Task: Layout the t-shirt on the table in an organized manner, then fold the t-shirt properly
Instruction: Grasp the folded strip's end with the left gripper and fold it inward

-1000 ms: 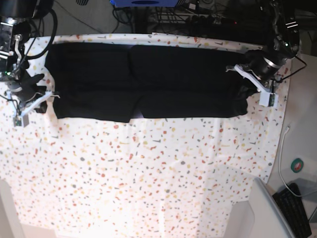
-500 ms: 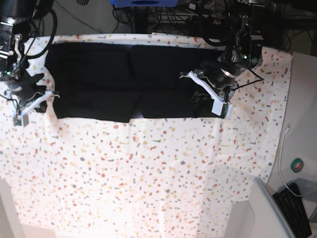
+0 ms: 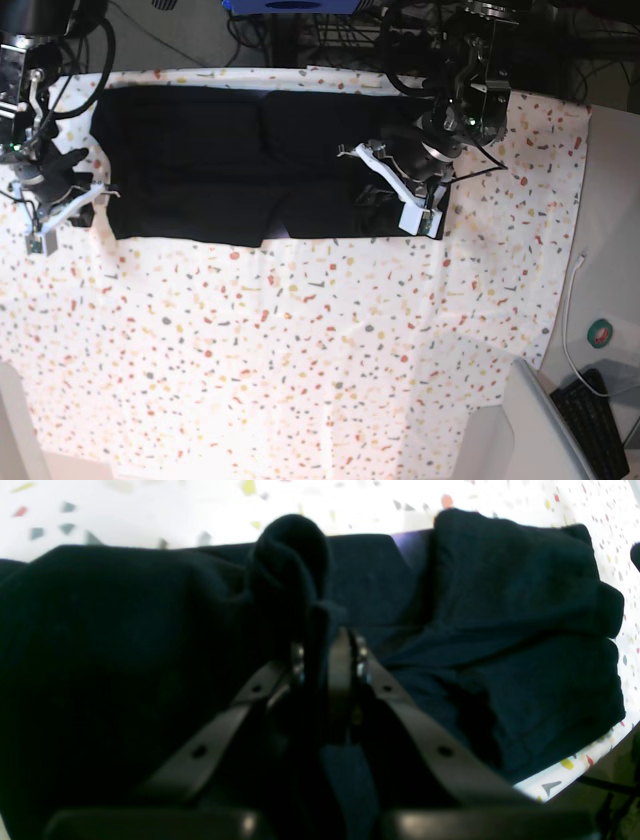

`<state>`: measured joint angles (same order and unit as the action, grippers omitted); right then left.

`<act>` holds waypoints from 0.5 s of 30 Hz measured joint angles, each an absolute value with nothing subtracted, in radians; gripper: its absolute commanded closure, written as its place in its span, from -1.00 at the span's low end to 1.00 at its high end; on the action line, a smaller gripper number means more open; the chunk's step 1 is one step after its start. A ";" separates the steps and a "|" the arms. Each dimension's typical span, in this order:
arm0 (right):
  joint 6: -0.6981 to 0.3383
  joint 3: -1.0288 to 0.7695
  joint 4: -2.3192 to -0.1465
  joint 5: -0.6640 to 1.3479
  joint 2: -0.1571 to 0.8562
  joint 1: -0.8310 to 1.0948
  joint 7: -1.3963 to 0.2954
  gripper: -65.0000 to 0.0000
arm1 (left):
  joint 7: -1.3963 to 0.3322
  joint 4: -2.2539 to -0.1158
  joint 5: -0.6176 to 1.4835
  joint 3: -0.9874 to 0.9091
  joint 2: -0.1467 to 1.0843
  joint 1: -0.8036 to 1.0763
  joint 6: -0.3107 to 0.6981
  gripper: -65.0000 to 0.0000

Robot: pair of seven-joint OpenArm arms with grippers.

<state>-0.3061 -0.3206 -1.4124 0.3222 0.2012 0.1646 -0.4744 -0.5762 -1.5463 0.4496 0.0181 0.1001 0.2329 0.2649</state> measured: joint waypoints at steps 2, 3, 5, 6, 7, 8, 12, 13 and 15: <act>-0.306 -0.321 -1.412 0.322 0.201 0.165 -0.474 1.00 | -0.576 -1.546 0.450 0.024 0.101 0.233 0.265 1.00; -0.306 -0.321 -1.412 0.322 0.201 0.165 -0.474 1.00 | -0.576 -1.546 0.450 0.027 0.101 0.233 0.265 1.00; -0.306 -0.321 -1.412 0.322 0.201 0.165 -0.474 1.00 | -0.576 -1.546 0.450 0.028 0.101 0.233 0.265 1.00; -0.306 -0.321 -1.412 0.322 0.201 0.165 -0.474 1.00 | -0.576 -1.546 0.450 0.028 0.100 0.233 0.265 1.00; -0.306 -0.321 -1.412 0.322 0.201 0.165 -0.474 1.00 | -0.576 -1.546 0.450 0.028 0.100 0.233 0.265 1.00; -0.306 -0.321 -1.412 0.322 0.201 0.165 -0.474 1.00 | -0.576 -1.546 0.450 0.028 0.101 0.233 0.265 1.00; -0.306 -0.321 -1.412 0.322 0.201 0.165 -0.474 1.00 | -0.576 -1.546 0.450 0.028 0.101 0.233 0.265 1.00; -0.306 -0.321 -1.412 0.322 0.201 0.165 -0.474 1.00 | -0.576 -1.546 0.450 0.028 0.101 0.233 0.265 1.00; -0.306 -0.321 -1.412 0.322 0.201 0.165 -0.474 1.00 | -0.576 -1.546 0.450 0.028 0.101 0.233 0.265 1.00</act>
<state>-0.3061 -0.3206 -1.4124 0.3222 0.2012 0.1646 -0.4744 -0.5758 -1.5463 0.4500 0.0280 0.1005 0.2325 0.2646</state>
